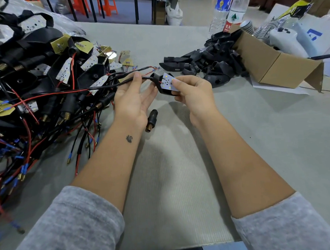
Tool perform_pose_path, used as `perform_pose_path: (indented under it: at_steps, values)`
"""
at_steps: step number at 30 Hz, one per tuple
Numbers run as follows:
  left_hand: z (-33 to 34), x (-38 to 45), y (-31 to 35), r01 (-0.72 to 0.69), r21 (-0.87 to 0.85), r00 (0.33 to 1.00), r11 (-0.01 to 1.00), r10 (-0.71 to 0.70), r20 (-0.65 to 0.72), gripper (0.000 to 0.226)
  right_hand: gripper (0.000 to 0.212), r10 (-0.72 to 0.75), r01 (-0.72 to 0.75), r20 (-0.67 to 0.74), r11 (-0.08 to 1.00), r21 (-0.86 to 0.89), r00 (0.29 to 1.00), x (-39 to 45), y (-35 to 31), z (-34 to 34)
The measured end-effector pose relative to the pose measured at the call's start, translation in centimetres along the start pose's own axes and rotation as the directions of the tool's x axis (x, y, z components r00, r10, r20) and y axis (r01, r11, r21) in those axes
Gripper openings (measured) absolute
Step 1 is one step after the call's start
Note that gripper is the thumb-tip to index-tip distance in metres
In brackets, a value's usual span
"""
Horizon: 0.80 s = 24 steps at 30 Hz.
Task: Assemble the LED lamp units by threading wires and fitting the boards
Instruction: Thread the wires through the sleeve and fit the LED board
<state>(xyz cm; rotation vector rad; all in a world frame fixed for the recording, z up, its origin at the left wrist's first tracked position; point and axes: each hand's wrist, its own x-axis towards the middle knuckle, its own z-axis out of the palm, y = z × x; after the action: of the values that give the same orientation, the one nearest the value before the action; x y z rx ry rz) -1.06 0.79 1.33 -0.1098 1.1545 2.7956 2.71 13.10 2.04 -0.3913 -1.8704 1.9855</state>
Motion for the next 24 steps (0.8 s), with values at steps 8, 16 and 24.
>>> perform_pose_path:
  at_steps: [8,16,24]
  values:
    - [-0.21,0.18,-0.29,0.033,0.19,0.995,0.981,-0.05,0.082,0.005,0.017,0.013,-0.017,-0.056,0.997,-0.077,0.998,-0.09,-0.19,0.36]
    - [-0.26,-0.19,-0.64,-0.055,0.326,0.975,0.944,-0.019,0.22,0.026,0.03,0.023,-0.022,0.014,0.999,-0.042,1.0,-0.35,-0.43,0.71]
    - [-0.43,0.08,-0.55,-0.036,0.146,0.983,0.989,0.009,0.182,0.027,0.017,-0.097,0.104,0.072,0.99,-0.094,0.993,-0.63,-0.38,0.95]
